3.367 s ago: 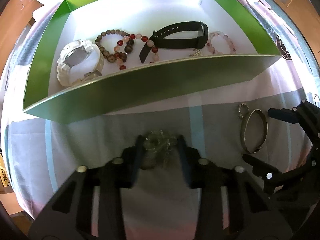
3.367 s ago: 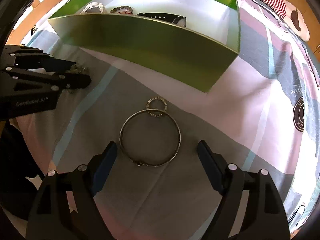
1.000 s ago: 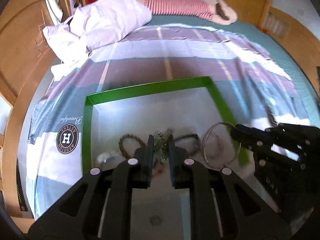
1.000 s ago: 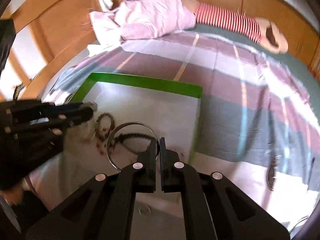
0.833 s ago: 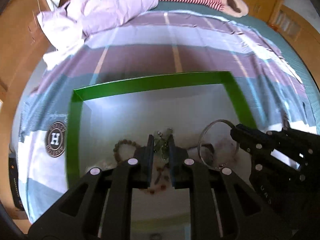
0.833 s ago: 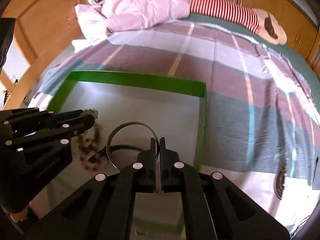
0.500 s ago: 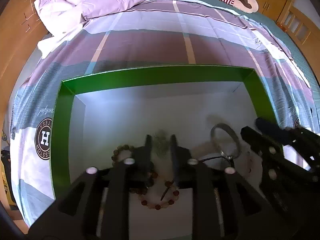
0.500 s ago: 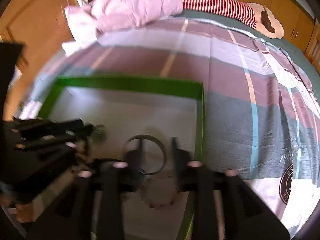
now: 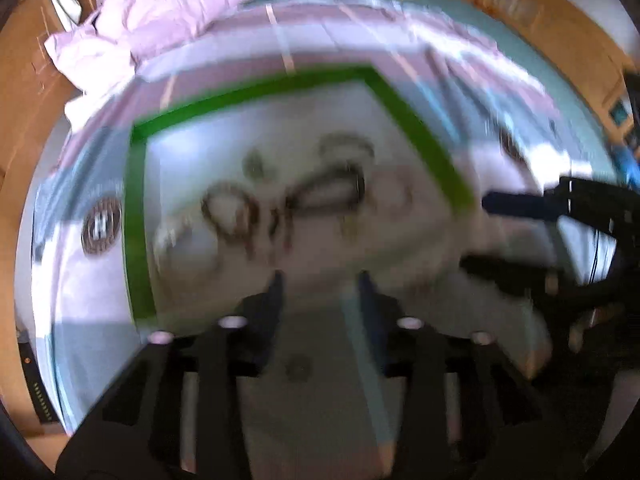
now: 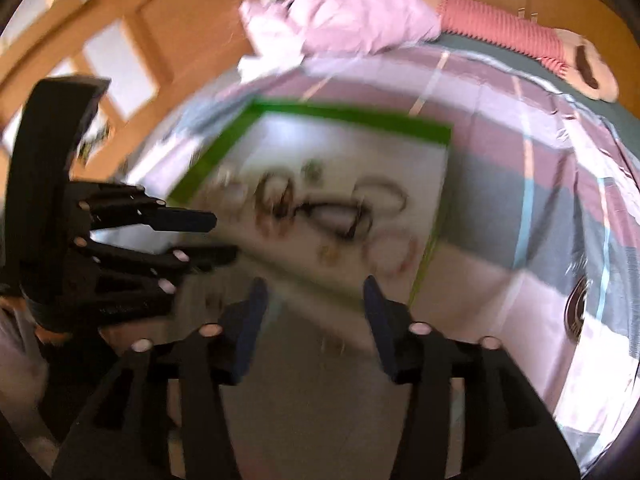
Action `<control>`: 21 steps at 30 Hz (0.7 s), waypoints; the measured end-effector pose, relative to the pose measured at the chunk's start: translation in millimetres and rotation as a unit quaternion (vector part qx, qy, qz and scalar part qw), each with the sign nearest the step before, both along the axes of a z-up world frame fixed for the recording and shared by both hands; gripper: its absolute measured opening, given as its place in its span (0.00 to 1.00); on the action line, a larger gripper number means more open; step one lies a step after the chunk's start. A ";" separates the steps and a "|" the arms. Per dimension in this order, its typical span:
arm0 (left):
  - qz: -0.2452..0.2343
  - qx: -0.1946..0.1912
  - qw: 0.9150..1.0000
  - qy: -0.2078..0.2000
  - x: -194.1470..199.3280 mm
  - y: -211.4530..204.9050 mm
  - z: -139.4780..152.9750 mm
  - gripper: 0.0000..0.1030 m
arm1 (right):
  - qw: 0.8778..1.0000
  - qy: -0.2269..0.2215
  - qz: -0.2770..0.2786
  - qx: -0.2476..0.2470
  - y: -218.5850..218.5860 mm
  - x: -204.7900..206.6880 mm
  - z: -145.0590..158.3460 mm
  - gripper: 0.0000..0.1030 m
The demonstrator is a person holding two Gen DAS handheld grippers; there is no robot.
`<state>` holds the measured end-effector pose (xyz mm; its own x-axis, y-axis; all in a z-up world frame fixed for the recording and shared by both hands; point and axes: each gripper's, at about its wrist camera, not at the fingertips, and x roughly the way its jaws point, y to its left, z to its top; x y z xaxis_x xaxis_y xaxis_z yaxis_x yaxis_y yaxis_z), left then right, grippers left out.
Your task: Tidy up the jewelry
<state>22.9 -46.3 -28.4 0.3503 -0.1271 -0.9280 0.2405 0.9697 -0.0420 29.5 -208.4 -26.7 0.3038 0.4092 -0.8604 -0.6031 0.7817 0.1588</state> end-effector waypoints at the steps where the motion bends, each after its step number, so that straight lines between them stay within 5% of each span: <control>1: -0.001 0.000 1.000 0.017 -7.4 2.1 -9.1 0.26 | 1.000 0.006 0.007 -0.015 3.6 -1.9 -8.2 0.41; 6: 0.030 0.029 0.996 0.081 -15.2 14.4 -50.8 0.27 | 0.993 0.037 0.004 -0.114 23.4 2.7 -61.7 0.42; 10: 0.052 0.045 0.992 0.110 -11.0 23.3 -72.4 0.40 | 0.988 0.048 0.001 -0.146 31.2 7.8 -88.0 0.47; 15: 0.042 0.061 0.992 0.107 -16.7 18.7 -78.7 0.39 | 0.991 0.075 0.034 -0.101 30.8 0.4 -82.5 0.48; 21: 0.027 -0.010 0.995 0.095 -24.0 25.2 -56.5 0.35 | 0.995 0.053 0.009 -0.084 10.8 3.2 -65.6 0.48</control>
<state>-1.0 -21.1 -84.9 0.1759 -0.1320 -0.9755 0.1743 0.9795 -0.1011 32.8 -197.6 -92.2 0.2010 0.2609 -0.9442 -0.6039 0.7919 0.0902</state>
